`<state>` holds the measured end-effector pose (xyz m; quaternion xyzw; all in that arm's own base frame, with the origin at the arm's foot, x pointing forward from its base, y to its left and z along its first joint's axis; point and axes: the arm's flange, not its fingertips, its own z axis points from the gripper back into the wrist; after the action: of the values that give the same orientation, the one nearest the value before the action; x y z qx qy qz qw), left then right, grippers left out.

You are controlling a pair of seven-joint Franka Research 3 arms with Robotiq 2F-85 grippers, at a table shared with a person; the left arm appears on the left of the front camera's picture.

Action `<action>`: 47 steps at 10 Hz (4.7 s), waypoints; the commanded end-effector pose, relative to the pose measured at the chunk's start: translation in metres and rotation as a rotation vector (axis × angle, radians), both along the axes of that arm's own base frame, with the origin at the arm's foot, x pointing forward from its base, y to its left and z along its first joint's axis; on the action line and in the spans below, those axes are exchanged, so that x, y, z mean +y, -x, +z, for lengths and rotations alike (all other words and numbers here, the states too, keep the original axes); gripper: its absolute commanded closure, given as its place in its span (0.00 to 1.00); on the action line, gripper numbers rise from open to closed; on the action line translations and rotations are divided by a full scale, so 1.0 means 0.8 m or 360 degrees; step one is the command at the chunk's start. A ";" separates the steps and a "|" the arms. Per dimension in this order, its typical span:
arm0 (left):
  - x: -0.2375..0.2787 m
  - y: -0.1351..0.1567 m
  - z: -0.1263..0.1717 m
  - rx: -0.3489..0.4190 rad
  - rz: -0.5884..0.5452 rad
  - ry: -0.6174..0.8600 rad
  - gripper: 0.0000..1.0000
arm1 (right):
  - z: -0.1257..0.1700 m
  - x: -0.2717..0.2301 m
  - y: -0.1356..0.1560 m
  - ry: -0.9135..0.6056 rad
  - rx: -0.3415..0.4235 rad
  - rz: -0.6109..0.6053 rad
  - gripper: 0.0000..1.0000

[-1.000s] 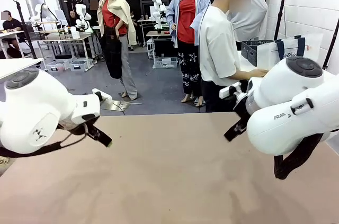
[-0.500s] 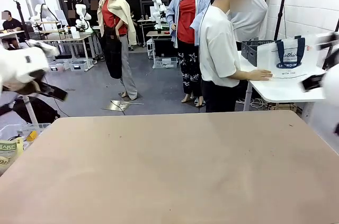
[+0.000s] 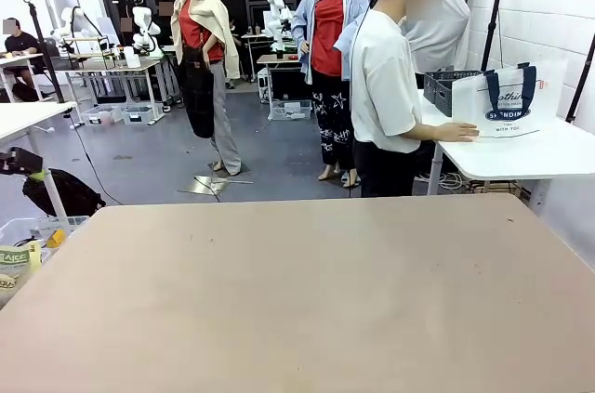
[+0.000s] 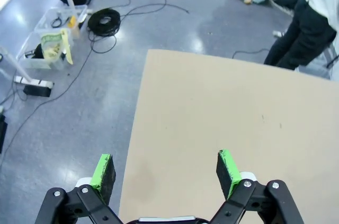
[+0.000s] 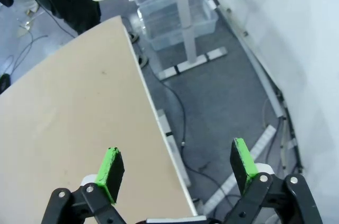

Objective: Transfer purchased items from the store into the shopping bag.
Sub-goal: Open the Reusable shopping bag in the center of the table.

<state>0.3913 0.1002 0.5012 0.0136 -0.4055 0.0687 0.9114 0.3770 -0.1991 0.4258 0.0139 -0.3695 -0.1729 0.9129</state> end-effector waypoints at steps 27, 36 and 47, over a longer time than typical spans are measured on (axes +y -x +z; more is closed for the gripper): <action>0.000 0.000 0.000 0.0000 0.0000 0.0000 0.00 | 0.000 0.000 0.000 0.0000 0.0000 0.0000 0.00; 0.000 0.000 0.000 0.0000 0.0000 0.0000 0.00 | 0.000 0.000 0.000 0.0000 0.0000 0.0000 0.00; 0.000 0.000 0.000 0.0000 0.0000 0.0000 0.00 | 0.000 0.000 0.000 0.0000 0.0000 0.0000 0.00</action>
<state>0.3929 0.0984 0.5006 0.0068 -0.4093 0.0730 0.9094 0.3779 -0.2003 0.4238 0.0182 -0.3743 -0.1784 0.9098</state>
